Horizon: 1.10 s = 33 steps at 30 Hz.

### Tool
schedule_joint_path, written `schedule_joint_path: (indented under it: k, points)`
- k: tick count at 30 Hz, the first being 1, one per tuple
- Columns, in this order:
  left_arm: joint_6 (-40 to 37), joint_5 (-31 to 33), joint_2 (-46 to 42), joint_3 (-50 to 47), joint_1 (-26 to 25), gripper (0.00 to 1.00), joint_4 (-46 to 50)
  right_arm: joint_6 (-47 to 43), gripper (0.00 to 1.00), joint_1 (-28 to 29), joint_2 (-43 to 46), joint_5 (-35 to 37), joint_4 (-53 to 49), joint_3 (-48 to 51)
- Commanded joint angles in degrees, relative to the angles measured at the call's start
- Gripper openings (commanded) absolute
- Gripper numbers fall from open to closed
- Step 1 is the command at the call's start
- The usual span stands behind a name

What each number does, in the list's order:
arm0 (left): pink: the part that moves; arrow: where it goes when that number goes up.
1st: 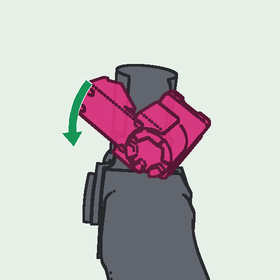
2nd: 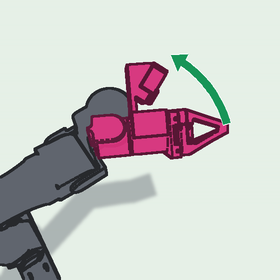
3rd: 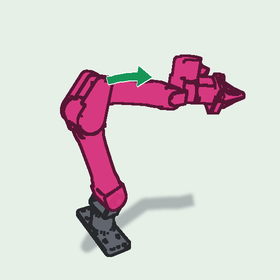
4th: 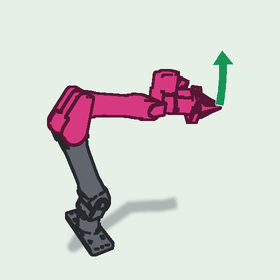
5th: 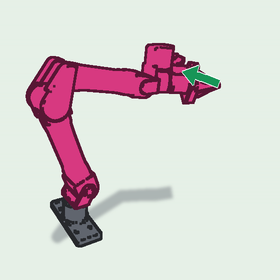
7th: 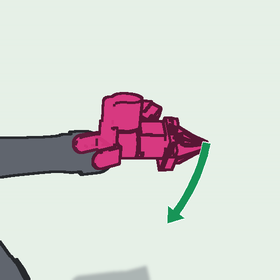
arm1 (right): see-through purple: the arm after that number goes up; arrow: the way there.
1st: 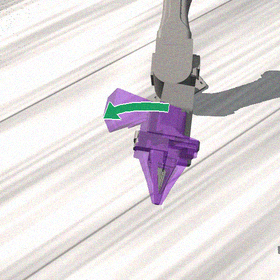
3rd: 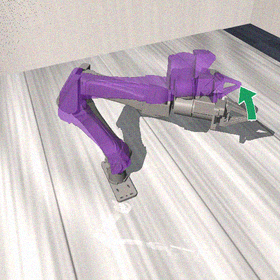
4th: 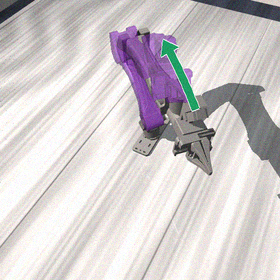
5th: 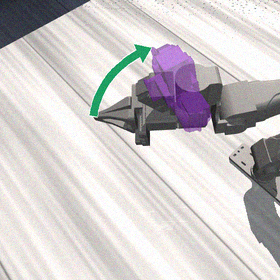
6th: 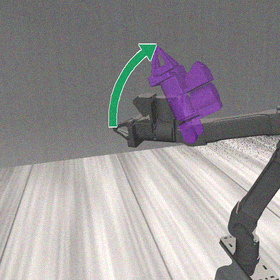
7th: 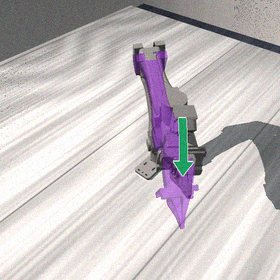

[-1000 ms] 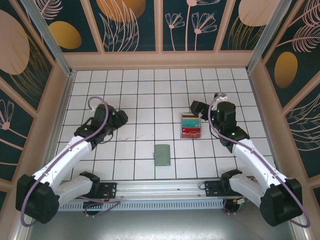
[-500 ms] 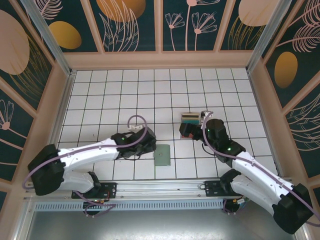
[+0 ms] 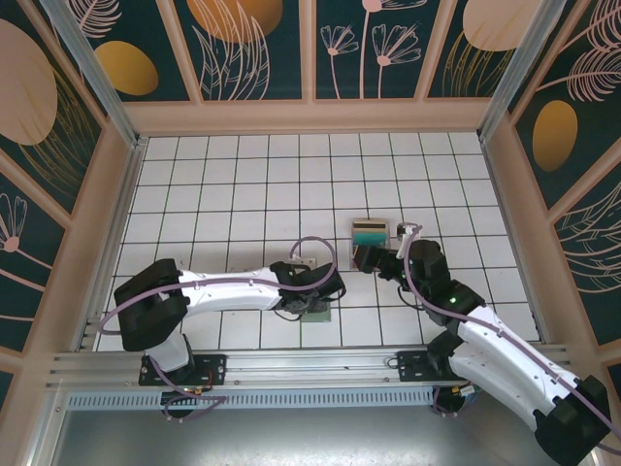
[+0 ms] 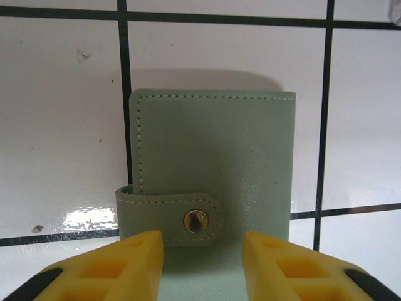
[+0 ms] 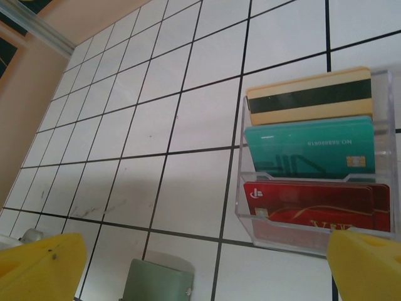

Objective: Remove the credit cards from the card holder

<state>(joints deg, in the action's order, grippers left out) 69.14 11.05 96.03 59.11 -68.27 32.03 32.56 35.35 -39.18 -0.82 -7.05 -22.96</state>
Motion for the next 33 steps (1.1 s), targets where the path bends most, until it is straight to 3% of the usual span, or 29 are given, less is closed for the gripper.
schedule_joint_path:
  k: [1,7,11,18,27,33]
  points:
    - [-1.44,0.51,1.81,2.16,-0.37,0.39,3.67,1.33,0.99,0.58,1.21,1.39,-0.75,0.81]
    - [-2.8,1.1,5.83,3.63,-0.37,0.42,5.43,1.37,0.99,0.68,1.21,1.43,-0.81,0.82]
    - [-2.91,1.58,7.86,3.97,-0.37,0.39,6.58,1.28,0.99,0.68,1.14,1.3,-0.78,0.65]
    - [-3.21,2.03,8.1,4.74,-0.32,0.01,7.86,1.34,0.99,0.82,-0.25,-0.79,-0.38,0.21]
    - [-1.56,2.42,-3.97,-2.99,1.16,0.0,-2.3,1.8,0.99,5.1,-8.98,-5.62,4.08,-2.61]
    - [-1.47,2.38,-12.51,-11.41,2.44,0.0,-11.15,6.24,0.65,7.0,-17.11,-14.26,12.37,-1.02]
